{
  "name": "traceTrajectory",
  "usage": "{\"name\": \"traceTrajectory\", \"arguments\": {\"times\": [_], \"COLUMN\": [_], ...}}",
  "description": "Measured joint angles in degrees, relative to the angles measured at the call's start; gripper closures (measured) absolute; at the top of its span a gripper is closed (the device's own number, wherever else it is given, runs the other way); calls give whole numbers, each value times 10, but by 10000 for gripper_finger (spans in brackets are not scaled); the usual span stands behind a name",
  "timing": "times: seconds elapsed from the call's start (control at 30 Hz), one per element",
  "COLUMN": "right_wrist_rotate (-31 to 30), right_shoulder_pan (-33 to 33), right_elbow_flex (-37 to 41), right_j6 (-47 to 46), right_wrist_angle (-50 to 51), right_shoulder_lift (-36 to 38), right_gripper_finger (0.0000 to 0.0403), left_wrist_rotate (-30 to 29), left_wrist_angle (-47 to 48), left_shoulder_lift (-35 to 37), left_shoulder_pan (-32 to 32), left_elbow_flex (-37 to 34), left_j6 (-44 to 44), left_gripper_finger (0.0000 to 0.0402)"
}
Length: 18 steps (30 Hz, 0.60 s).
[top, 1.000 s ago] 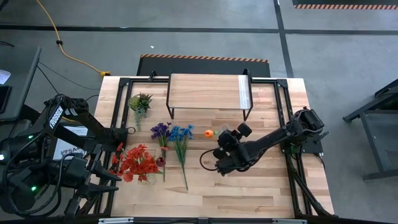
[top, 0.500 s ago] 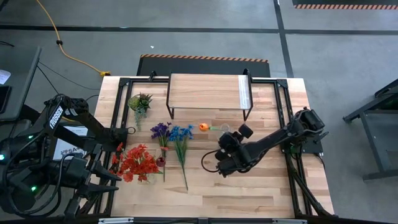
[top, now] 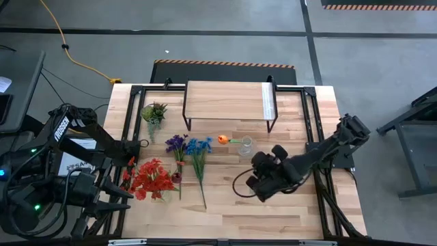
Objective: Pick and place flowers into a vace then onto a shelf
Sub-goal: Move the bottom transparent vase to the bottom center of the table
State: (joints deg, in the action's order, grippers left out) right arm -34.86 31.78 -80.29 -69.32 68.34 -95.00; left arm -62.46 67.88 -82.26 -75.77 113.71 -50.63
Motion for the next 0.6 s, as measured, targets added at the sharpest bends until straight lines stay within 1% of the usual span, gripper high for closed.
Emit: {"name": "traceTrajectory", "arguments": {"times": [0.13, 0.27, 0.37, 0.6], "right_wrist_rotate": [21, 19, 22, 40], "right_shoulder_pan": [28, 53, 63, 71], "right_elbow_flex": [0, 0, 0, 0], "right_j6": [-13, -13, -13, -40], "right_wrist_angle": [-80, -181, -257, -375], "right_shoulder_lift": [23, 30, 25, -3], "right_gripper_finger": [288, 288, 288, 288], "left_wrist_rotate": [0, 0, 1, 5], "left_wrist_angle": [0, 0, 0, 0], "left_shoulder_lift": [0, 0, 0, 0], "left_shoulder_pan": [0, 0, 0, 0], "left_elbow_flex": [0, 0, 0, 0], "left_j6": [0, 0, 0, 0], "left_gripper_finger": [259, 259, 259, 259]}}
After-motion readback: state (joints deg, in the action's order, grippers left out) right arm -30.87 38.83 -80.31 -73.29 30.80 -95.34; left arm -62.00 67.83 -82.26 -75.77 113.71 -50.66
